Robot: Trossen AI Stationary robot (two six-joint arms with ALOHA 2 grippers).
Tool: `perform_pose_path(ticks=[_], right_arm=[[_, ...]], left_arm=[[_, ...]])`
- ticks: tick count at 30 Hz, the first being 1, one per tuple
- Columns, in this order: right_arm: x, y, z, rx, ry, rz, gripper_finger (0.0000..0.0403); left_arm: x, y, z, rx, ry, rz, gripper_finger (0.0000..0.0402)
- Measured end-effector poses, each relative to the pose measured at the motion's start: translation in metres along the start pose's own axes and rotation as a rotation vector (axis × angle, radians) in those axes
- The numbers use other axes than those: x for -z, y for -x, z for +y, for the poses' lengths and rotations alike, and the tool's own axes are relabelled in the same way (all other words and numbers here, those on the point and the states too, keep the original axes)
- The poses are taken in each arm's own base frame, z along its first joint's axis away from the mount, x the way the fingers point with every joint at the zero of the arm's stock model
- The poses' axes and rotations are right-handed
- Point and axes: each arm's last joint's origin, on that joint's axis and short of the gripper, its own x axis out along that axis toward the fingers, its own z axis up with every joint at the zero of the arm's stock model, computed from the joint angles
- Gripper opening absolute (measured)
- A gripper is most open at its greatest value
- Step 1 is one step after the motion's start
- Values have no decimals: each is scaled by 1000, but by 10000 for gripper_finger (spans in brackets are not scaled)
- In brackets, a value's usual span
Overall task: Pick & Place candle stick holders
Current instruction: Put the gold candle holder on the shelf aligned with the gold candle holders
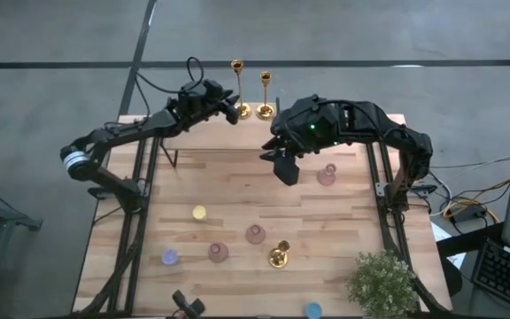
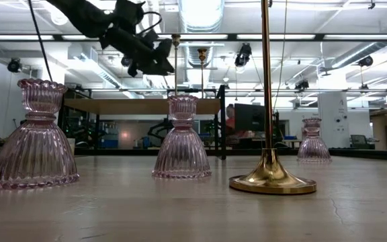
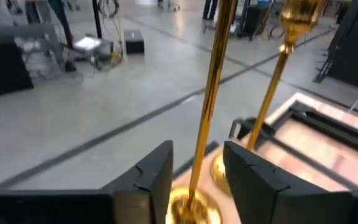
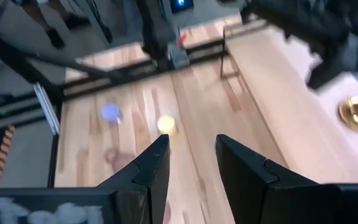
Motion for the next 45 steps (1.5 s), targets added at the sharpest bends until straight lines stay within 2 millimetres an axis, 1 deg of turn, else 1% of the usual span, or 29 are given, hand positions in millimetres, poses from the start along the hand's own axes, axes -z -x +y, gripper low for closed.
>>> perform_pose_path(ticks=[4, 9, 15, 18, 21, 27, 31, 35, 40, 45], right_arm=[[12, 3, 2, 12, 16, 104, 135], [27, 6, 12, -7, 104, 241, 145], [47, 10, 27, -28, 185, 388, 146], [54, 12, 41, -66, 221, 404, 142], [67, 12, 58, -102, 272, 446, 141], [107, 6, 81, -116, 317, 552, 152], [134, -4, 92, -144, 334, 546, 162], [162, -18, 94, -160, 302, 519, 172], [201, -31, 91, -192, 287, 502, 183], [237, -48, 89, -230, 287, 399, 187]], left_arm=[[-3, 20, 1, 16, -8, 79, 176], [-9, 50, -2, 47, -14, 150, 185], [-21, 83, -15, 133, -2, 112, 186], [-27, 98, -21, 172, -4, 82, 186], [-32, 111, -26, 209, -4, 51, 186], [-38, 131, -34, 273, 13, 5, 186], [-41, 140, -37, 304, 48, -9, 186], [-43, 149, -41, 374, 115, -8, 186], [-46, 162, -48, 524, 228, 9, 186], [-52, 174, -57, 633, 318, -20, 186]])
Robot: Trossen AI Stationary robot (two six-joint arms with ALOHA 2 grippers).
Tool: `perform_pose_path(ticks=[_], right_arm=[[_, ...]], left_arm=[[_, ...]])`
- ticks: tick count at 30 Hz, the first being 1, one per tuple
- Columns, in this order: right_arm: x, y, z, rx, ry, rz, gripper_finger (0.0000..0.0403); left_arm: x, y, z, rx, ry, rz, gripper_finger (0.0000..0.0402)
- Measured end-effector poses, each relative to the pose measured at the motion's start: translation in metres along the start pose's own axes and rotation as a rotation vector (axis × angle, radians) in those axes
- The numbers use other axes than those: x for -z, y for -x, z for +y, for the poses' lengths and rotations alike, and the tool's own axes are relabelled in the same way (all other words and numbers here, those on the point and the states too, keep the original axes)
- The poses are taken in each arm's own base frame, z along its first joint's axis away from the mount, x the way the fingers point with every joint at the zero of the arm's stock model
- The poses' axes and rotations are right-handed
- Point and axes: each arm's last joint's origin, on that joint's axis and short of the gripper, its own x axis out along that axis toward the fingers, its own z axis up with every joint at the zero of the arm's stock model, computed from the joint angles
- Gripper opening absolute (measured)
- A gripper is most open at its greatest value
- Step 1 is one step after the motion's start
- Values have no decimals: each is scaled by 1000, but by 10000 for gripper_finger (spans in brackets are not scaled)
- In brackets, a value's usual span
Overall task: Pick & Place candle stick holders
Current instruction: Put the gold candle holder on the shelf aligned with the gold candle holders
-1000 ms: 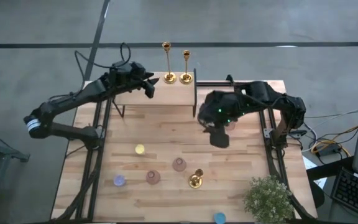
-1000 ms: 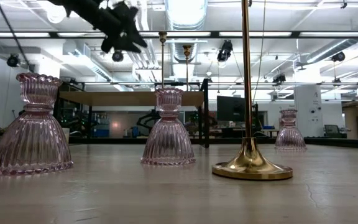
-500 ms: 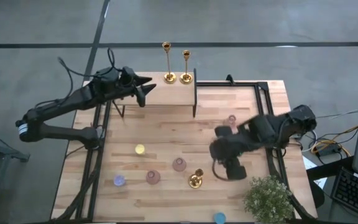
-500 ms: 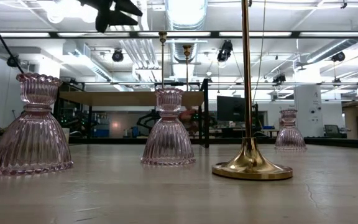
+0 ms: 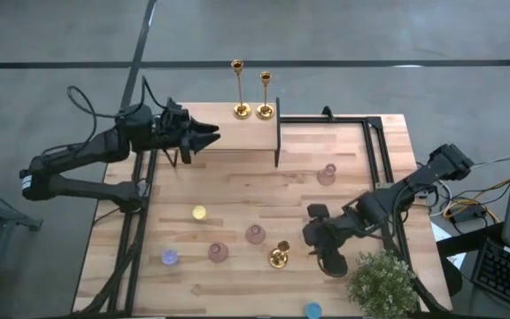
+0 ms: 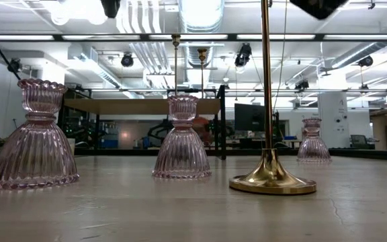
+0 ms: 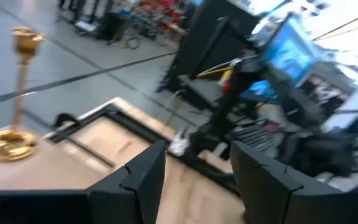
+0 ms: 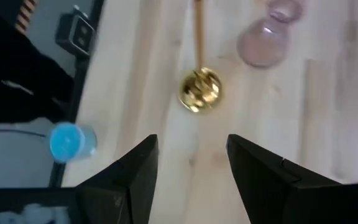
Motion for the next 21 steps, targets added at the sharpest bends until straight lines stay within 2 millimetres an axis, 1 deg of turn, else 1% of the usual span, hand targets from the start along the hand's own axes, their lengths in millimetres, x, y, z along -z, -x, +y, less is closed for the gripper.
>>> perform_pose_path(ticks=[5, 7, 10, 14, 18, 21], right_arm=[[15, -31, -2, -11, -27, -142, 186], [19, -43, -5, 5, -41, -201, 185], [25, -56, -10, 61, -53, -259, 185], [23, -67, -11, 87, -63, -342, 183], [13, -78, -8, 58, -50, -429, 178], [6, -85, -5, 57, -48, -432, 172]], left_arm=[[-2, 1, -12, 87, 55, -39, 186], [-4, 1, -16, 115, 83, -58, 186], [-5, 1, -20, 149, 101, -76, 186], [-4, 1, -24, 172, 138, -71, 186], [-5, 1, -25, 174, 172, -76, 186], [-6, 1, -26, 186, 188, -90, 186]])
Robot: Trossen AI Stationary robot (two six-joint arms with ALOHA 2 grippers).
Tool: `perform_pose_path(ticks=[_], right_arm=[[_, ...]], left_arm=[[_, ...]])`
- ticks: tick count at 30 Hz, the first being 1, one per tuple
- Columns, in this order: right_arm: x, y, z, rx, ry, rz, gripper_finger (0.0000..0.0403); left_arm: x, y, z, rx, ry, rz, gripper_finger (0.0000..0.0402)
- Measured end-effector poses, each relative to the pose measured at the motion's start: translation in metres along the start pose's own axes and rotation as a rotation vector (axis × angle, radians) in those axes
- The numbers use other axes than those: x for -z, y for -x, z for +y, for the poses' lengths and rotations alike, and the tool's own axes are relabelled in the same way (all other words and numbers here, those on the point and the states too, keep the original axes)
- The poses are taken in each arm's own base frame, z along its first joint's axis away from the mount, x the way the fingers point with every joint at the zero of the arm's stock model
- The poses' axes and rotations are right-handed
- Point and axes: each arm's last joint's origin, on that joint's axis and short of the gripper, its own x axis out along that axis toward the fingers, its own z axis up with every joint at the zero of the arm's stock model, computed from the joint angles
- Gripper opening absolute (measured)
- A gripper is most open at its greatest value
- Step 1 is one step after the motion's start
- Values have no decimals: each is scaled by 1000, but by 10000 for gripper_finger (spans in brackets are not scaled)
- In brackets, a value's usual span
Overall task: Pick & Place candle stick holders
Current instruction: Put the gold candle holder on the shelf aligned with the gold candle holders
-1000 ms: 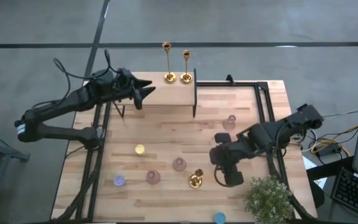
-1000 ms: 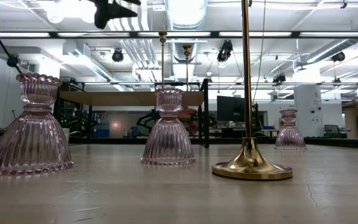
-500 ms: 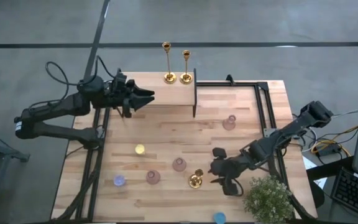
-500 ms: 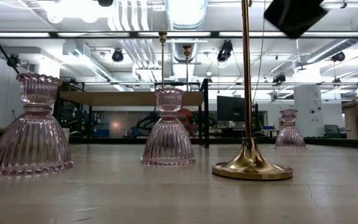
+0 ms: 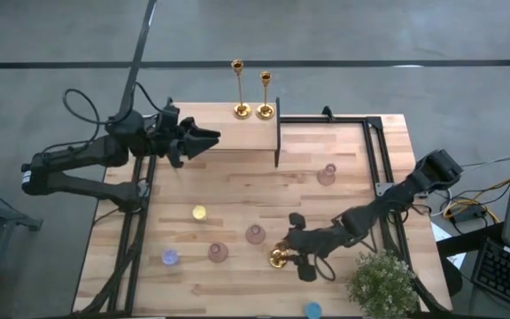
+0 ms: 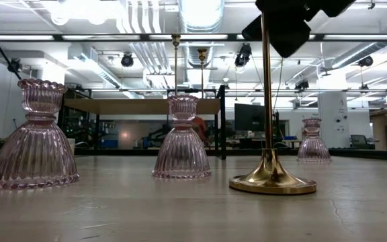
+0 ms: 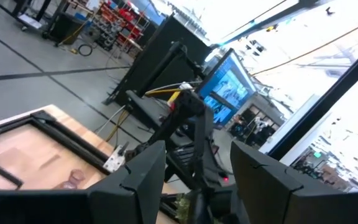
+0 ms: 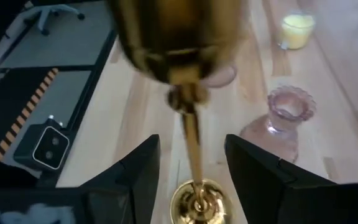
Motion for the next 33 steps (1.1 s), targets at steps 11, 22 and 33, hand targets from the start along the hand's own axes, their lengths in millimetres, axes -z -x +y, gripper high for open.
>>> perform_pose_path(ticks=[11, 22, 33], right_arm=[[-11, -8, 7, 10, 12, 29, 92], [-31, 5, 4, 2, 23, -27, 13], [-89, 22, -18, 95, 113, -25, 12]], left_arm=[[-1, -1, -1, 18, 5, -16, 186], [-1, -2, -1, 15, 5, -12, 186], [-1, -2, -1, 15, 5, -12, 186]])
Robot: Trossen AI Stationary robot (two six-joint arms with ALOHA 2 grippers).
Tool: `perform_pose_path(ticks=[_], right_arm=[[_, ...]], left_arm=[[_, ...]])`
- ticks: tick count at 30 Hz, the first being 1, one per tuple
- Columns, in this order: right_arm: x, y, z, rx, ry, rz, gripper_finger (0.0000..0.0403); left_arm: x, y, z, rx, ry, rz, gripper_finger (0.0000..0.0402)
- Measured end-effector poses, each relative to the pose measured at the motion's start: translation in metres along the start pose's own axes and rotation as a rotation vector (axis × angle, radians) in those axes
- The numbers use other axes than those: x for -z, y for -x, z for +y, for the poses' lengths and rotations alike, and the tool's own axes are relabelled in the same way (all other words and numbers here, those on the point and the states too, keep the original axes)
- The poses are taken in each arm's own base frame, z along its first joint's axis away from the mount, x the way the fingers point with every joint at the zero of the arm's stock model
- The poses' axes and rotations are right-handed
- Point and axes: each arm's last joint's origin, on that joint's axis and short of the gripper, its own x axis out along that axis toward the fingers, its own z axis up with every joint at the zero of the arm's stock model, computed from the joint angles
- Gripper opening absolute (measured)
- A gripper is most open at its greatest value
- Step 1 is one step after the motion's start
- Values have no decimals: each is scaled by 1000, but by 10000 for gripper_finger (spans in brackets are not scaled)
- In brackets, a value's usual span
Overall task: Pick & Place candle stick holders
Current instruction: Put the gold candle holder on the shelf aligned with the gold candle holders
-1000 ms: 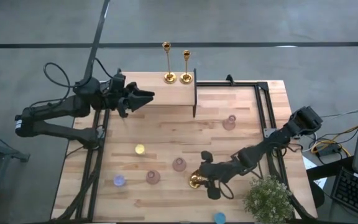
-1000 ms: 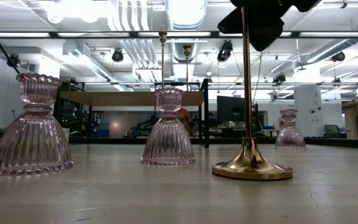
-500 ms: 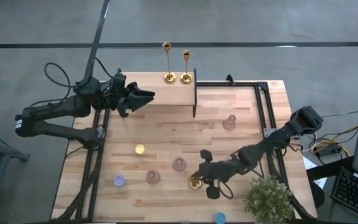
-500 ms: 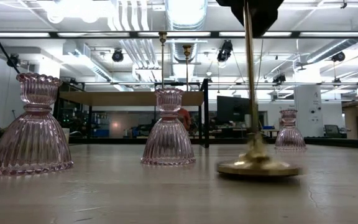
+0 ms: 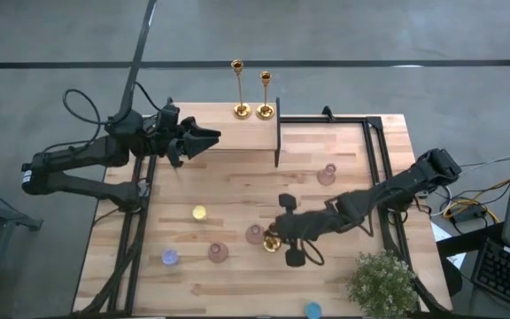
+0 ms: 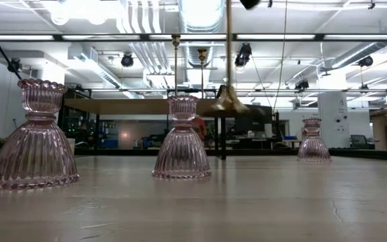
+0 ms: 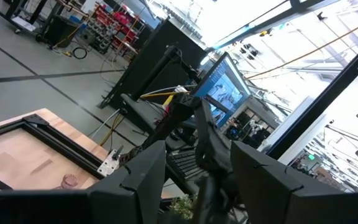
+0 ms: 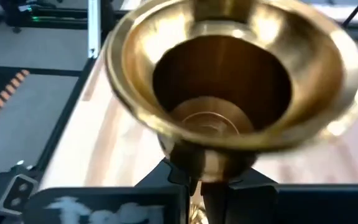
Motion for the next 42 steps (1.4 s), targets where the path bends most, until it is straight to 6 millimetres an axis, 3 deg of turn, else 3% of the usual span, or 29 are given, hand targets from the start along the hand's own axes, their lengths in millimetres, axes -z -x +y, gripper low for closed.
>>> perform_pose_path(ticks=[9, 20, 28, 42], right_arm=[[-46, 17, -40, 101, 83, -9, 12], [-108, 53, -96, 103, -55, -185, 13], [-137, 86, -123, 169, -146, -222, 13], [-151, 67, -134, 197, -170, -120, 13]], left_arm=[[0, 0, 0, 0, -10, 0, 186], [5, -8, 5, -19, -168, 27, 186], [20, -20, 19, -81, -270, 148, 186], [47, -71, 30, -5, -317, 302, 186]])
